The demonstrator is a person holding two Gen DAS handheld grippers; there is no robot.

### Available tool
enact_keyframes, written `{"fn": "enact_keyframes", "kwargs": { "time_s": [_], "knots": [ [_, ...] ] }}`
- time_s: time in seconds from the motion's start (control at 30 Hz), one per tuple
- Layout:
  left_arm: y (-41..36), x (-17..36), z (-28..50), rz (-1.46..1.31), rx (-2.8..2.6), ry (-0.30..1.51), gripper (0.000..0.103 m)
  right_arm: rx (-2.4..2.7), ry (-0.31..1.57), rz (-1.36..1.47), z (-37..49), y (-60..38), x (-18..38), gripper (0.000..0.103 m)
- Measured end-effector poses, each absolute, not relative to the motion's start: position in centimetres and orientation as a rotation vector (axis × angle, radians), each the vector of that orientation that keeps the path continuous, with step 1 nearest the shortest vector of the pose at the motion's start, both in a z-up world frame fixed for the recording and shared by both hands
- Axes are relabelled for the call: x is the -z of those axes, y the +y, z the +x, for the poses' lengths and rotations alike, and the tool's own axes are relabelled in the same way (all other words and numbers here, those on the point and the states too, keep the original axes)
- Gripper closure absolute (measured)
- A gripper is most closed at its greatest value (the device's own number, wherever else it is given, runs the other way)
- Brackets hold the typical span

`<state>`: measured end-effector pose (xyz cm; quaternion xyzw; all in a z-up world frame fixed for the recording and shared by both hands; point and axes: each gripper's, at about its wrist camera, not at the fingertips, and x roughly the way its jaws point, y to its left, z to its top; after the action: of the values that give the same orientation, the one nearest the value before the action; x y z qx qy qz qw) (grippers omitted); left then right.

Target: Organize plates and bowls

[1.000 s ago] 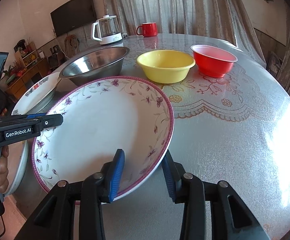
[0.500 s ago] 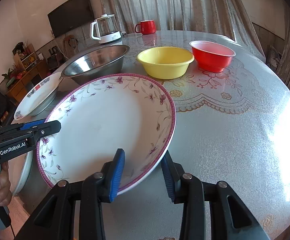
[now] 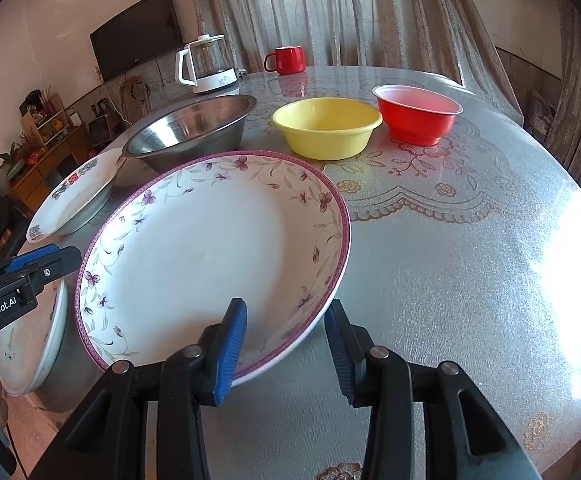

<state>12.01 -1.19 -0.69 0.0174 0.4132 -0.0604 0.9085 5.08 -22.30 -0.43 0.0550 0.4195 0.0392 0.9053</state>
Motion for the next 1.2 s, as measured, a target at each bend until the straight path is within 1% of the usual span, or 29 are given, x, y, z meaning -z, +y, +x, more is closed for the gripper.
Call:
{"fn": "enact_keyframes", "kwargs": {
  "time_s": [0.2,0.6,0.67,0.93,1.2],
  "knots": [
    [-0.6,0.8,11.3,0.026,0.121,0.851,0.065,-0.020,0.825,0.073,4.0,-22.5,-0.4,0.060],
    [0.6,1.2,10.7,-0.005,0.107,0.858,0.060,0.004,0.742,0.041,3.3,-22.0,-2.4,0.057],
    [0.9,1.1,10.6,-0.010,0.105,0.857,0.059,-0.017,0.744,0.037,3.5,-21.4,-2.5,0.055],
    [3.1,1.1,10.5,-0.039,0.073,0.859,0.057,-0.181,0.759,0.043,5.1,-17.7,-3.1,0.053],
    [8.2,0.4,10.9,-0.131,0.002,0.855,0.054,-0.411,0.824,0.087,7.4,-13.2,-3.3,0.051]
  ]
}}
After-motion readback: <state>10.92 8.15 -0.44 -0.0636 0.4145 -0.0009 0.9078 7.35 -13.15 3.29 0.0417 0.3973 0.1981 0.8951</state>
